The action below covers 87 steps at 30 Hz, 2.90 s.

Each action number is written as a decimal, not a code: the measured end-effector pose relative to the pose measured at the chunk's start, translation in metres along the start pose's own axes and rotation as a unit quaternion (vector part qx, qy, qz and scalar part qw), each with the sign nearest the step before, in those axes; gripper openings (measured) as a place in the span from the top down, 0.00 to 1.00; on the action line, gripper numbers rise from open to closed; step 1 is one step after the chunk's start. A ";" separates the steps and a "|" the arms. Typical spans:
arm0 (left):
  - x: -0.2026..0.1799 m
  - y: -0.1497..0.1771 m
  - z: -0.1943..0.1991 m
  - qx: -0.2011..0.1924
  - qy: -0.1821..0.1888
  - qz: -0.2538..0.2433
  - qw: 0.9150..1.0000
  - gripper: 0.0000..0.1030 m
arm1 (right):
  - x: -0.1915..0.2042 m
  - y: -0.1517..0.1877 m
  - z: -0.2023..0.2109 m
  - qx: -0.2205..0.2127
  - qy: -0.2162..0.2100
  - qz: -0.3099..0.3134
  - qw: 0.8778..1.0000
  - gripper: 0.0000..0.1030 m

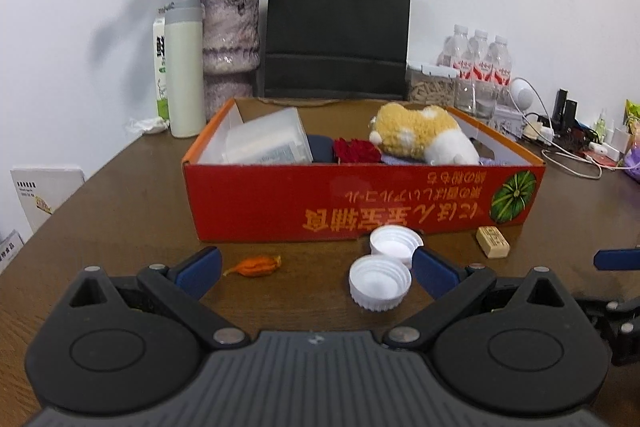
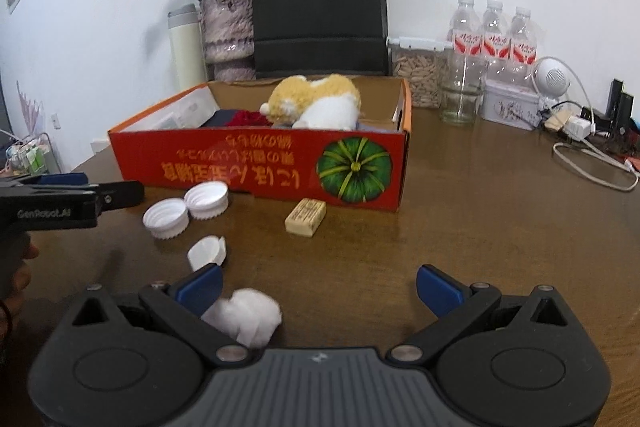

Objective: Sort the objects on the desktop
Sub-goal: 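Withdraw both tools from the box back toward the table, then grasp the crumpled white tissue with the right tool while the left tool grasps the small white piece, then carry the tissue and the white piece over the box with both tools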

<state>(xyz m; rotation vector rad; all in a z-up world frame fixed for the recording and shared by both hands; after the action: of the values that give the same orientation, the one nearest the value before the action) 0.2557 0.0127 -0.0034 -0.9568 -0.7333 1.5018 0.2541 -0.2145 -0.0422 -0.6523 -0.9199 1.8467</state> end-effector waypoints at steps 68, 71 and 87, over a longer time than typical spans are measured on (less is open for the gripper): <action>-0.090 0.030 -0.024 0.087 0.077 -0.061 0.991 0.72 | -0.020 0.004 0.010 -0.022 -0.022 -0.025 0.999 0.80; -0.089 0.029 -0.024 0.086 0.080 -0.055 0.992 0.72 | -0.019 0.004 0.010 -0.021 -0.022 -0.022 0.999 0.80; -0.081 0.011 -0.006 0.045 0.087 -0.033 0.995 0.72 | -0.019 -0.006 0.016 -0.044 -0.012 -0.019 0.999 0.80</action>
<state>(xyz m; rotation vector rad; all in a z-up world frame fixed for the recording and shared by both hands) 0.2575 -0.0692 -0.0022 -0.9715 -0.5615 1.3639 0.2528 -0.2350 -0.0276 -0.6638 -1.0280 1.7923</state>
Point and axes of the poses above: each gripper's, at about its wrist camera, not at the fingertips, and z roughly against the way its jaws point, x to its left, y to its underside, the point moved 2 cm from there along -z, roughly the way its jaws point, and after that the axes turned 9 degrees about z, right-handed, at the moved point
